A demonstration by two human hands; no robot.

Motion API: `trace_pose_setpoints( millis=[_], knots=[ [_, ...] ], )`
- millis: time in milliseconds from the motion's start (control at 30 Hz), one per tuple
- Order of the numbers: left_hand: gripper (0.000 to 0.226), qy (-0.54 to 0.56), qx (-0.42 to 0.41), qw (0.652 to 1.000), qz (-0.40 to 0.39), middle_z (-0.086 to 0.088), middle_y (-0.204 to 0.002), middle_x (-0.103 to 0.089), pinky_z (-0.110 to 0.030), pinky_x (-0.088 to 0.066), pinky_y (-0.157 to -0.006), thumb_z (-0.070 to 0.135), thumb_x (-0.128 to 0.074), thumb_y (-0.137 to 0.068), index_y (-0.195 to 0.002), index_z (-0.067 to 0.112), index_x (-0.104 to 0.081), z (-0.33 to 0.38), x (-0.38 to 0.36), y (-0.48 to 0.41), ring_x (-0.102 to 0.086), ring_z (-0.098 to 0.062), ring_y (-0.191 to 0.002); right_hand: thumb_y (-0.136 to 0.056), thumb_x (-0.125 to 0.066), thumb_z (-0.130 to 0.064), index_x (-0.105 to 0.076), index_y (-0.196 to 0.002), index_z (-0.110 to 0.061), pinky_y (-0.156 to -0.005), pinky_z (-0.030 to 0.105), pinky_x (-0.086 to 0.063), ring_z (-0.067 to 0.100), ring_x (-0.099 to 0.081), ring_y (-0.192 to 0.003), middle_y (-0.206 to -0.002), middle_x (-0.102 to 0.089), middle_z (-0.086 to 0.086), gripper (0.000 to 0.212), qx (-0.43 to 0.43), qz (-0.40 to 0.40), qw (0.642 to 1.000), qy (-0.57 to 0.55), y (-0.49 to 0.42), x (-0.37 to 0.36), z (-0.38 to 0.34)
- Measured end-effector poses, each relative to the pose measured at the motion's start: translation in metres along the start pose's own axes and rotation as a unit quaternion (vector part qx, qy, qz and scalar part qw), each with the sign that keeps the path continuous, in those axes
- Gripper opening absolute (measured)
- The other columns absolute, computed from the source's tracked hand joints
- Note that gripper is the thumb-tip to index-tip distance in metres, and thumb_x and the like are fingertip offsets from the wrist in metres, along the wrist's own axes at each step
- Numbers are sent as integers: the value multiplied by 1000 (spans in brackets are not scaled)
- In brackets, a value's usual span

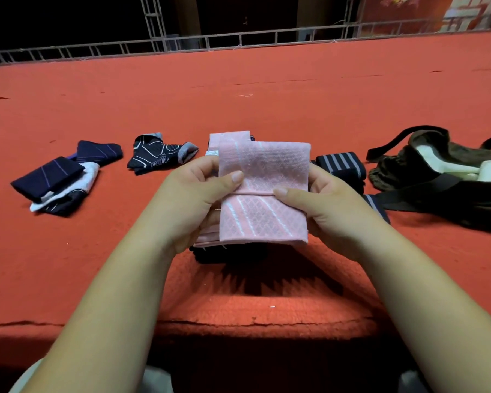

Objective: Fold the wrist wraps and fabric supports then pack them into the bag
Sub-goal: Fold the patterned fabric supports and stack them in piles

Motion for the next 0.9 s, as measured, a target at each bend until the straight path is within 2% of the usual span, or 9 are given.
trace_pose_setpoints(
  millis=[67,200,400,500,567,600,700,800,900],
  knots=[
    [26,16,3,1000,-21,-14,-111,-77,-32,-67,-74,0,-61,-103,-124,11,-72,-2,4,-1,-77,-21,-90,-104,-60,-1,-66,-137,-17,-94,42,-62,27,-76,-113,-128,-76,11,37,-18,-9,998,-65,-1,-2,0],
    [48,60,40,995,-68,-23,-131,-71,-43,-61,-100,-16,-44,-100,-137,5,-66,-2,10,-3,-72,-34,-121,-106,-42,6,-62,-142,-10,-67,32,-61,16,-73,-87,-109,-76,9,44,-73,-44,987,-135,1,-2,-1],
    [48,144,83,984,-69,-24,-130,-70,-38,-64,-87,-8,-33,-94,-131,-10,-65,0,10,-3,-74,-32,-110,-93,-44,-18,-70,-116,-7,-69,41,-61,24,-67,-71,-97,-68,13,37,-109,-91,959,-247,4,3,-4],
    [36,157,101,981,-47,-32,-135,-66,-50,-59,-102,7,-45,-100,-123,-7,-68,2,12,-4,-71,-43,-121,-92,-52,-35,-73,-97,-6,-69,37,-57,24,-62,-69,-90,-66,13,36,-106,-71,966,-226,3,2,-8],
    [37,98,108,987,-67,-28,-136,-68,-53,-51,-112,18,-58,-101,-133,2,-67,2,11,-2,-64,-44,-130,-91,-60,-23,-69,-93,-10,-65,31,-53,17,-55,-63,-80,-59,7,17,-81,-47,985,-142,3,1,-7],
    [40,63,105,990,-75,-25,-134,-70,-51,-53,-110,21,-64,-101,-138,5,-66,1,9,0,-65,-43,-129,-90,-61,-12,-68,-93,-10,-61,28,-52,16,-55,-61,-79,-59,6,7,-67,-31,992,-105,3,-2,-8],
    [40,22,92,995,-38,-21,-120,-77,-39,-64,-79,9,-74,-94,-133,4,-66,0,7,4,-78,-30,-102,-92,-59,12,-72,-96,-14,-54,24,-47,16,-56,-62,-90,-67,5,29,-30,13,999,-22,3,-6,-5],
    [43,-27,74,997,4,-16,-113,-80,-41,-66,-77,1,-80,-88,-128,9,-66,-1,9,5,-79,-27,-90,-92,-69,4,-76,-92,-26,-59,31,-29,16,-45,-63,-86,-65,1,31,19,59,993,105,2,-9,-3],
    [47,-83,32,994,65,-12,-106,-81,-30,-58,-56,2,-84,-87,-125,14,-60,2,15,3,-78,-21,-76,-91,-77,-6,-77,-91,-23,-59,22,-40,8,-49,-66,-83,-68,-6,18,74,105,971,201,2,-12,-2]
  ],
)
Point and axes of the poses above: each hand's wrist, its own y-axis away from the middle knuckle, its own x-axis out of the back of the hand, z = x × y, the point moved 2 cm from there along -y, towards the middle knuckle
